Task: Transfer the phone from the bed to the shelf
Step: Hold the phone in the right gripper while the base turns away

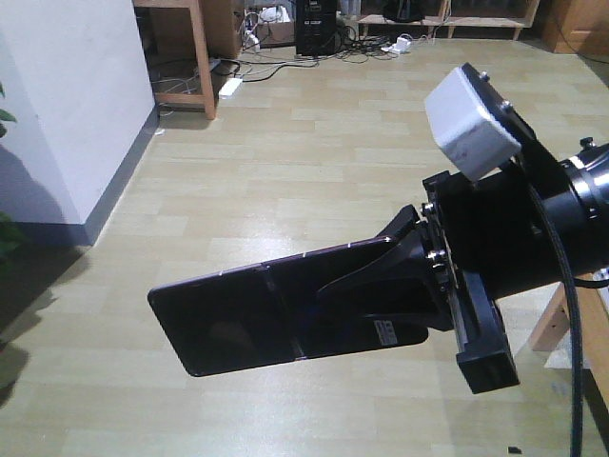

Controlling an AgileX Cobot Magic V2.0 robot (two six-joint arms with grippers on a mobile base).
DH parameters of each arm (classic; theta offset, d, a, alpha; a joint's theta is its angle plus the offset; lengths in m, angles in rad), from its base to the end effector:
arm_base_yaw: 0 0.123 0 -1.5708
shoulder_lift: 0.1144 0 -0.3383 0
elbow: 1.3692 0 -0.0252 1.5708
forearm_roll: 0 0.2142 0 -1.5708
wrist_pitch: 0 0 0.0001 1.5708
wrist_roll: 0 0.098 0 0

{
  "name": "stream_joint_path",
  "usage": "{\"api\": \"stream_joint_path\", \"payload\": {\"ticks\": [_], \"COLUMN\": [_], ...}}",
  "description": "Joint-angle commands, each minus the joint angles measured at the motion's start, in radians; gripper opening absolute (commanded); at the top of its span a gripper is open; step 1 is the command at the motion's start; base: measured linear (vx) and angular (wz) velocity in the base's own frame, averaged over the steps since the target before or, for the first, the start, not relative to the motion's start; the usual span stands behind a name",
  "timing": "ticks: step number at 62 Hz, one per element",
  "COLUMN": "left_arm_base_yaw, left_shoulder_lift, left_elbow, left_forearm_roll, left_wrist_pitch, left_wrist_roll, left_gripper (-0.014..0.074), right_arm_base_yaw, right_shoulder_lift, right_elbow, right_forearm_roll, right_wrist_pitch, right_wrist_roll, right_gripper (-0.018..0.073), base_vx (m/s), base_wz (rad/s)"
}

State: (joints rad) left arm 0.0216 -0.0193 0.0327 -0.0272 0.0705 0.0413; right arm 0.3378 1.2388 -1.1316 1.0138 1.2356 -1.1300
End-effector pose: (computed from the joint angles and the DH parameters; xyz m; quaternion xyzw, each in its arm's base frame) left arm -0.0270 -0.0008 0.1963 -0.0019 0.7059 0.0120 0.7082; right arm 0.1370 0.1314 0.4247 -0.5146 0.6986 0.3879 0.3109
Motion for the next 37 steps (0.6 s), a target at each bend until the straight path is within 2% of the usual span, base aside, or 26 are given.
{"api": "stream_joint_path", "payload": {"ticks": [1,37], "left_arm_base_yaw": [0.0,0.0], "left_shoulder_lift": [-0.005,-0.005], "left_elbow": [-0.025,-0.025], "left_forearm_roll": [-0.01,-0.01], "left_wrist_pitch": [-0.071,-0.071], "left_wrist_roll": [-0.009,-0.009], "left_gripper": [0.0001,0.0001], "right_arm_base_yaw": [-0.002,-0.002], "right_shoulder_lift": [-0.026,-0.026], "right_elbow": [-0.026,-0.026], "right_forearm_roll": [0.082,0.082], "right_wrist_pitch": [0.051,0.05], "right_wrist_roll": [0.001,-0.001], "right_gripper": [-0.0002,-0.0002], "base_vx": [0.33,0.46], "base_wz": [-0.07,-0.06]}}
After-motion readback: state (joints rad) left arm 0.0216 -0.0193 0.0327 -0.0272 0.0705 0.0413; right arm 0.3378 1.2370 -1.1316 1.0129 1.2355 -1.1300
